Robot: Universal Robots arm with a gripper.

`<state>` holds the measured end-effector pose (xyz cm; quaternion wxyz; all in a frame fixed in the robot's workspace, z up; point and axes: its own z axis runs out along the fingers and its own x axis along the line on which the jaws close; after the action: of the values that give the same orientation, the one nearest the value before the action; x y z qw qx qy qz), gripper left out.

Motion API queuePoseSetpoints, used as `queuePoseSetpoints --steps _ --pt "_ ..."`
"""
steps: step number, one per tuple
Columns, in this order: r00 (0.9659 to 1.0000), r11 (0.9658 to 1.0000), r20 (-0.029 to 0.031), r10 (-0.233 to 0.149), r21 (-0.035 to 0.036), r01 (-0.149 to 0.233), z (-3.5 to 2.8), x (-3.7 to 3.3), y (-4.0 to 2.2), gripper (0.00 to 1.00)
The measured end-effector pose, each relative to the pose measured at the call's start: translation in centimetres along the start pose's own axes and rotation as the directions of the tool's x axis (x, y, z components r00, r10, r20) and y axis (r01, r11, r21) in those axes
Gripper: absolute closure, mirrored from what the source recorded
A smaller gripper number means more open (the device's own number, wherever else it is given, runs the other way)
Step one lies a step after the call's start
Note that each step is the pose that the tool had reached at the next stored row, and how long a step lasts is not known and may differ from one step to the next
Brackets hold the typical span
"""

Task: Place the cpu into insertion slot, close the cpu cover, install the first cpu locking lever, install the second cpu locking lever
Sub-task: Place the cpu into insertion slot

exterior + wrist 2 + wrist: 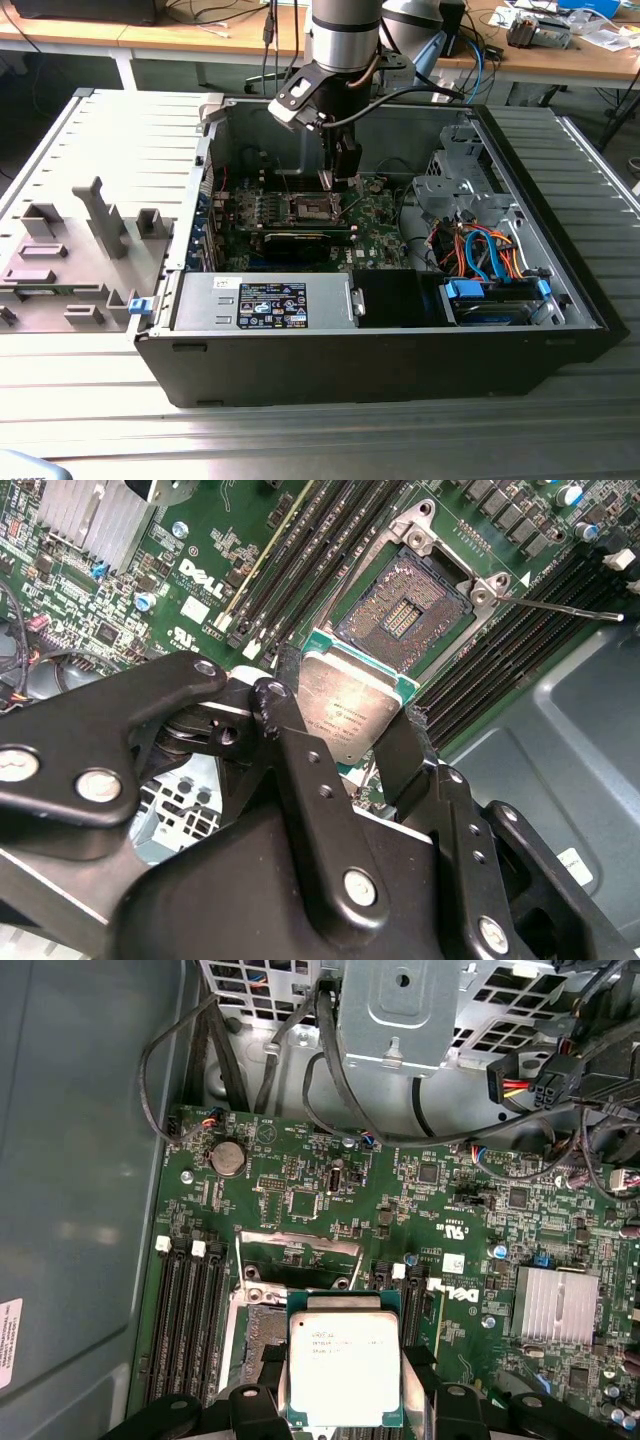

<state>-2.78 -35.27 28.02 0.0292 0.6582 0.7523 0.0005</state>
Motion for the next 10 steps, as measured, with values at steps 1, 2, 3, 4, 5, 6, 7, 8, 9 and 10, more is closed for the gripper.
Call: queuePoseSetpoints --steps 1,2,3,4,5,6,7,8,9,10 --pt "1.0000 1.0000 0.0000 0.000 0.0000 0.000 0.00 0.00 0.00 0.46" --pt "1.0000 1.0000 0.0001 0.001 0.0000 -0.001 0.00 0.00 0.00 0.46" --pt "1.0000 1.0000 0.0001 0.002 0.0001 -0.002 0.00 0.00 0.00 0.46" --pt "1.0000 1.0000 0.0002 0.002 0.0001 -0.002 0.00 0.00 0.00 0.46" --pt "1.0000 1.0000 0.0001 0.002 0.0001 -0.002 0.00 0.00 0.00 0.46" --pt "1.0000 1.0000 0.0001 0.003 0.0001 -0.003 0.00 0.00 0.00 0.46" --pt "1.0000 1.0000 0.0002 0.003 0.0001 -0.003 0.00 0.00 0.00 0.46" --pt "1.0000 1.0000 0.0002 0.004 0.0002 -0.004 0.00 0.00 0.00 0.46" --pt "1.0000 1.0000 0.0002 0.004 0.0002 -0.004 0.00 0.00 0.00 0.46" --pt "1.0000 1.0000 0.0002 0.004 0.0002 -0.004 0.00 0.00 0.00 0.46"
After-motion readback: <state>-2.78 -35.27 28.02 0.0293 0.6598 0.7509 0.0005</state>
